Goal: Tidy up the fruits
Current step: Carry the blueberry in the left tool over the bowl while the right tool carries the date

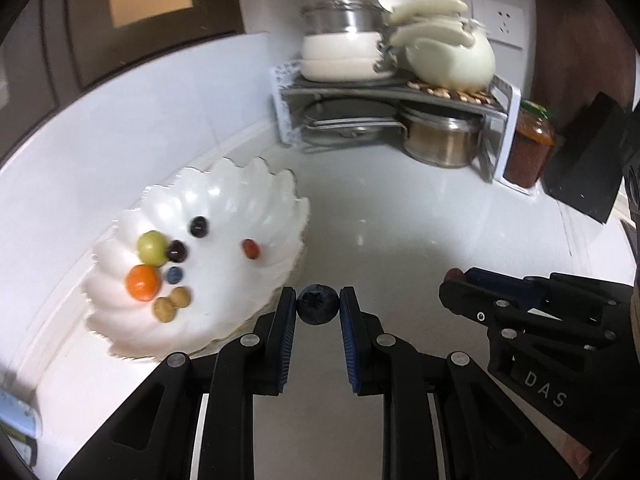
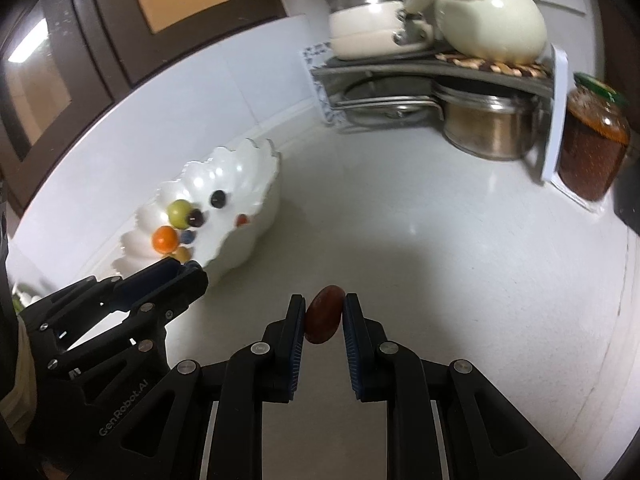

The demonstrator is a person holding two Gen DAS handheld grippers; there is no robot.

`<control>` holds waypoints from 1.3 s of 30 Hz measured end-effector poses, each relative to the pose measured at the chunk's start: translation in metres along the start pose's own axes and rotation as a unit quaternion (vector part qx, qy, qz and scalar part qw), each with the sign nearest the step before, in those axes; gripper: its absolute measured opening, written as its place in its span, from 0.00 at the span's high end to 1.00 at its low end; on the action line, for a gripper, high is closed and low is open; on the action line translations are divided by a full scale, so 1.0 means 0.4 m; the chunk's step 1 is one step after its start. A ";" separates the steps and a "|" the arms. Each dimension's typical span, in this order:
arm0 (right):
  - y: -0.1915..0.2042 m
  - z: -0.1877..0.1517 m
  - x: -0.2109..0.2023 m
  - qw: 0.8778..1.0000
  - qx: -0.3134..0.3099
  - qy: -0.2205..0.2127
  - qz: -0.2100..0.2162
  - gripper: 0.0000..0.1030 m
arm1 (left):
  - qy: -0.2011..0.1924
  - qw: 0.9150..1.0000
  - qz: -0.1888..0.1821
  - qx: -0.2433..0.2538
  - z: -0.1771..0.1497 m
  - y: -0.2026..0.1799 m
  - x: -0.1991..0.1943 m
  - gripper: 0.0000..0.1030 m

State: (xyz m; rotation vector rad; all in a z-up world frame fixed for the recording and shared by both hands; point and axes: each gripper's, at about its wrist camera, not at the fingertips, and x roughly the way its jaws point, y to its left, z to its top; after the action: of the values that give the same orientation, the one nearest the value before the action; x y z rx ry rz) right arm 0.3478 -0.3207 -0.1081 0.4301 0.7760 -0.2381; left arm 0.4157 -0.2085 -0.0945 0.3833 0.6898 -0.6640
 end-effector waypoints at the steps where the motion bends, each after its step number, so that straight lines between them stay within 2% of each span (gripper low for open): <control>1: 0.008 0.001 -0.005 1.000 -0.003 -0.002 0.002 0.80 | -0.004 1.000 0.003 -0.006 -0.001 0.007 -0.016 0.78; 20: 0.144 0.022 -0.130 0.996 -0.058 -0.047 0.045 0.80 | -0.050 0.995 0.052 -0.072 -0.029 0.091 -0.217 0.78; 39: 0.239 0.073 -0.201 0.987 -0.118 -0.088 0.061 0.80 | -0.092 0.984 0.097 -0.116 -0.014 0.147 -0.322 0.78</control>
State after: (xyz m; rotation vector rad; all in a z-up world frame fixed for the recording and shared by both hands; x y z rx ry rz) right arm 0.3446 -0.2451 -0.0046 0.2286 0.5934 -0.0663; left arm 0.3781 -0.1070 -0.0029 0.1674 0.5395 -0.4226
